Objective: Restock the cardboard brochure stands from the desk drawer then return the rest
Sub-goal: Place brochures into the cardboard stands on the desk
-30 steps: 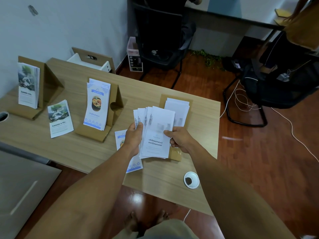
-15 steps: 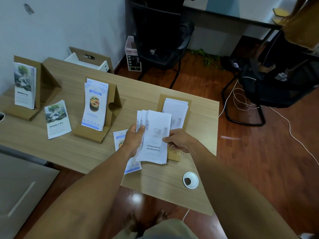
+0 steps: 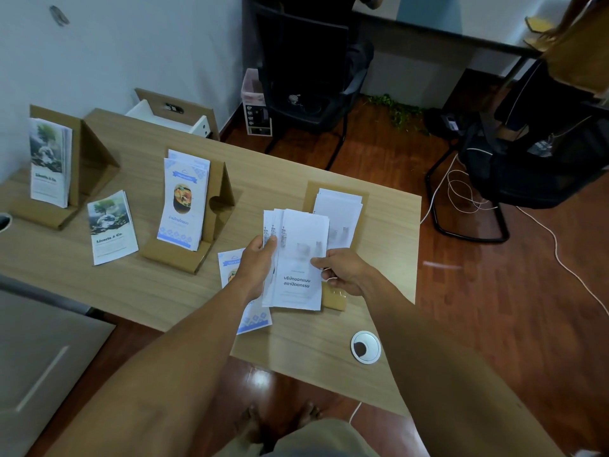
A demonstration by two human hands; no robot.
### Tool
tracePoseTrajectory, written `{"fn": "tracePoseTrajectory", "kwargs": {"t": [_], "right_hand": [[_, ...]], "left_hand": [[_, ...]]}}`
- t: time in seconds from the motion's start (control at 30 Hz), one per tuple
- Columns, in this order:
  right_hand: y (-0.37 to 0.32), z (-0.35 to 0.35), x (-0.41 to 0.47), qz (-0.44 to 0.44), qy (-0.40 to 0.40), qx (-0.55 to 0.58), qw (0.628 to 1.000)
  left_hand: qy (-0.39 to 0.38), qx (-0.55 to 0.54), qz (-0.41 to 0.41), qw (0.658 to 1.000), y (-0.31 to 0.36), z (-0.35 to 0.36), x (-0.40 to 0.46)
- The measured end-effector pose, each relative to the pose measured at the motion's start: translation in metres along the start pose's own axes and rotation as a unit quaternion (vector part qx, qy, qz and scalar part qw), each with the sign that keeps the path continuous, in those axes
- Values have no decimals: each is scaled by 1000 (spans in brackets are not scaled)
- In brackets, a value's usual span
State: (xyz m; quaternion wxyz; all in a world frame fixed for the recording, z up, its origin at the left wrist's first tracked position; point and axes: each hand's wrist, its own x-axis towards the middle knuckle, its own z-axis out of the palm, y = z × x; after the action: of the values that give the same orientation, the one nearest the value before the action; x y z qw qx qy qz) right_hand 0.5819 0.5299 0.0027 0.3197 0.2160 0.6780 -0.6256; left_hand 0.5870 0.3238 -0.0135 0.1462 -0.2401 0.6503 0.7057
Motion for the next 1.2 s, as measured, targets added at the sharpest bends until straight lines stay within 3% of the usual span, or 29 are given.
{"fn": "tracePoseTrajectory", "kwargs": {"t": [0.3, 0.5, 0.8, 1.2], "right_hand": [[-1, -1, 3, 5, -18, 22, 1000], [-5, -3, 1, -31, 22, -15, 999], [-36, -36, 3, -217, 176, -34, 960], [8, -34, 15, -189, 202, -60, 959]], "left_hand": [[-25, -23, -25, 999, -3, 4, 1], [21, -4, -5, 1000, -5, 6, 4], [143, 37, 48, 988, -5, -17, 2], [145, 46, 29, 988, -13, -25, -3]]}}
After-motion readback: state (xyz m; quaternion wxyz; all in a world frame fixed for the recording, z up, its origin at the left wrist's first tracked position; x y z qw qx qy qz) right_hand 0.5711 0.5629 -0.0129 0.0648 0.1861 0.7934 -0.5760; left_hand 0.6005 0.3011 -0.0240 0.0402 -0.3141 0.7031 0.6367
